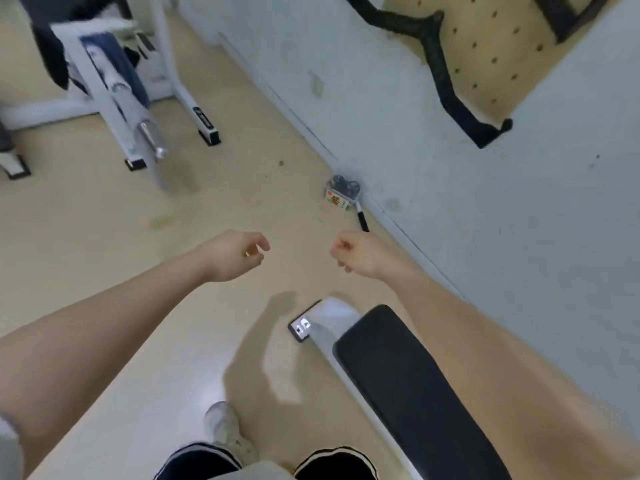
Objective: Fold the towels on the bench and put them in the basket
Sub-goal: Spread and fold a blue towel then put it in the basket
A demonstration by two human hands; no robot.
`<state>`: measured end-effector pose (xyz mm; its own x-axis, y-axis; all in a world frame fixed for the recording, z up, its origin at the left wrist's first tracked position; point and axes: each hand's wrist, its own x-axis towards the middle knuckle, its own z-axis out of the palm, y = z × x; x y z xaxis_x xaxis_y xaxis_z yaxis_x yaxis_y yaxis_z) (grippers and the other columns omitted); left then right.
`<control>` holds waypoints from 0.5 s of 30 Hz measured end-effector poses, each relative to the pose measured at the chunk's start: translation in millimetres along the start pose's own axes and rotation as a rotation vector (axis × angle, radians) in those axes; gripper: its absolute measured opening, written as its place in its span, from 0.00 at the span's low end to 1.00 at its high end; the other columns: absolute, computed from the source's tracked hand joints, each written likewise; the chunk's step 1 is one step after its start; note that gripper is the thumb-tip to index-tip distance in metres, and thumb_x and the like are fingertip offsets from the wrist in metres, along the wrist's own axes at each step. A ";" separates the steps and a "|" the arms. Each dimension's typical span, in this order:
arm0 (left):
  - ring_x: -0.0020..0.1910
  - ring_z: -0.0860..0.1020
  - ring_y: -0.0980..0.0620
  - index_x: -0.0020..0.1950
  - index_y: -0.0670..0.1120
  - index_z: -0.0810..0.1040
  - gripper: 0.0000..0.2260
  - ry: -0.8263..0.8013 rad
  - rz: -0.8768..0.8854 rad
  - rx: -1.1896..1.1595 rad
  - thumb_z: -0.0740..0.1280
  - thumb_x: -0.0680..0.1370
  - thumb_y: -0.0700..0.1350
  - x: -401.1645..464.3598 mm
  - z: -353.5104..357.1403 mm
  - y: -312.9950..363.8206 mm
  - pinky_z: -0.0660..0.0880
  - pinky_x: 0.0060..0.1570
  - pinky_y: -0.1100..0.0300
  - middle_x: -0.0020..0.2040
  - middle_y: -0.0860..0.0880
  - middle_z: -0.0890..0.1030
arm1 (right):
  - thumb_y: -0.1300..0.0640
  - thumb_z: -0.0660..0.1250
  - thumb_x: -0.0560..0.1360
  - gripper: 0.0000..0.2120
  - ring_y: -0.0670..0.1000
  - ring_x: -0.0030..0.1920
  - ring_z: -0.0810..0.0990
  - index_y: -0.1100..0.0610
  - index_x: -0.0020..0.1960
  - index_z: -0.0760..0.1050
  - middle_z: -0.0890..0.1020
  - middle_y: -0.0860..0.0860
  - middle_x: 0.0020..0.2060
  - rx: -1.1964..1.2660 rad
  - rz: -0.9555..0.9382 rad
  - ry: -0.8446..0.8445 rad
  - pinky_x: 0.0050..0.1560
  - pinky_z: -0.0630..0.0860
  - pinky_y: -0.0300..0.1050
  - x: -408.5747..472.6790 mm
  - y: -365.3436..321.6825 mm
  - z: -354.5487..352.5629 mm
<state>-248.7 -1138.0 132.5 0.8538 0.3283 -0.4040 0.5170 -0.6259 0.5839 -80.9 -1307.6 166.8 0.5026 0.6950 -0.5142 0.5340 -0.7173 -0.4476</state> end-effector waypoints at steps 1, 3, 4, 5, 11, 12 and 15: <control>0.50 0.76 0.47 0.63 0.45 0.73 0.13 0.033 -0.018 0.001 0.60 0.79 0.42 -7.3 -26.6 -12.6 0.67 0.46 0.63 0.55 0.46 0.80 | 0.56 0.60 0.78 0.07 0.56 0.48 0.79 0.56 0.42 0.72 0.78 0.54 0.44 -0.022 -0.036 -0.001 0.54 0.76 0.51 14.3 -27.8 -5.5; 0.47 0.75 0.49 0.63 0.44 0.73 0.13 0.095 -0.053 -0.017 0.60 0.79 0.42 -15.8 -69.8 -40.3 0.66 0.45 0.63 0.55 0.46 0.80 | 0.56 0.60 0.78 0.08 0.58 0.51 0.79 0.56 0.41 0.70 0.79 0.57 0.47 -0.085 -0.094 -0.025 0.55 0.75 0.51 44.3 -76.8 -7.8; 0.46 0.75 0.49 0.62 0.45 0.73 0.12 0.131 -0.076 -0.039 0.60 0.79 0.42 -16.8 -87.2 -55.8 0.66 0.45 0.63 0.54 0.46 0.80 | 0.57 0.59 0.77 0.08 0.58 0.51 0.78 0.56 0.40 0.70 0.80 0.59 0.48 -0.120 -0.119 -0.034 0.52 0.75 0.48 60.0 -98.9 -6.9; 0.46 0.75 0.49 0.62 0.45 0.73 0.12 0.164 -0.102 -0.067 0.59 0.79 0.42 -16.7 -102.5 -72.0 0.67 0.45 0.63 0.53 0.46 0.80 | 0.57 0.59 0.77 0.09 0.58 0.50 0.78 0.56 0.39 0.69 0.80 0.59 0.49 -0.145 -0.144 -0.035 0.49 0.72 0.45 75.4 -118.8 -5.6; 0.44 0.78 0.50 0.61 0.46 0.73 0.12 0.264 -0.204 -0.163 0.59 0.79 0.42 7.9 -180.4 -157.7 0.72 0.44 0.60 0.51 0.48 0.80 | 0.58 0.59 0.77 0.09 0.53 0.42 0.76 0.56 0.38 0.70 0.78 0.56 0.42 -0.177 -0.246 -0.063 0.45 0.73 0.45 178.8 -213.9 7.8; 0.46 0.78 0.50 0.61 0.46 0.73 0.12 0.274 -0.209 -0.157 0.59 0.79 0.42 16.4 -195.7 -169.1 0.72 0.43 0.61 0.52 0.48 0.80 | 0.58 0.59 0.77 0.09 0.53 0.41 0.75 0.56 0.38 0.70 0.78 0.55 0.41 -0.181 -0.263 -0.065 0.44 0.72 0.44 198.1 -228.5 6.0; 0.49 0.78 0.49 0.60 0.49 0.73 0.11 0.310 -0.219 -0.162 0.59 0.79 0.43 42.0 -243.5 -199.1 0.70 0.40 0.63 0.52 0.50 0.79 | 0.58 0.59 0.76 0.07 0.53 0.41 0.75 0.57 0.41 0.72 0.78 0.54 0.42 -0.200 -0.329 -0.078 0.44 0.73 0.44 255.9 -274.4 -5.9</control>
<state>-300.9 -827.3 170.7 0.6876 0.6548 -0.3138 0.6702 -0.4060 0.6213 -94.8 -932.6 162.3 0.2331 0.8750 -0.4243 0.7838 -0.4273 -0.4507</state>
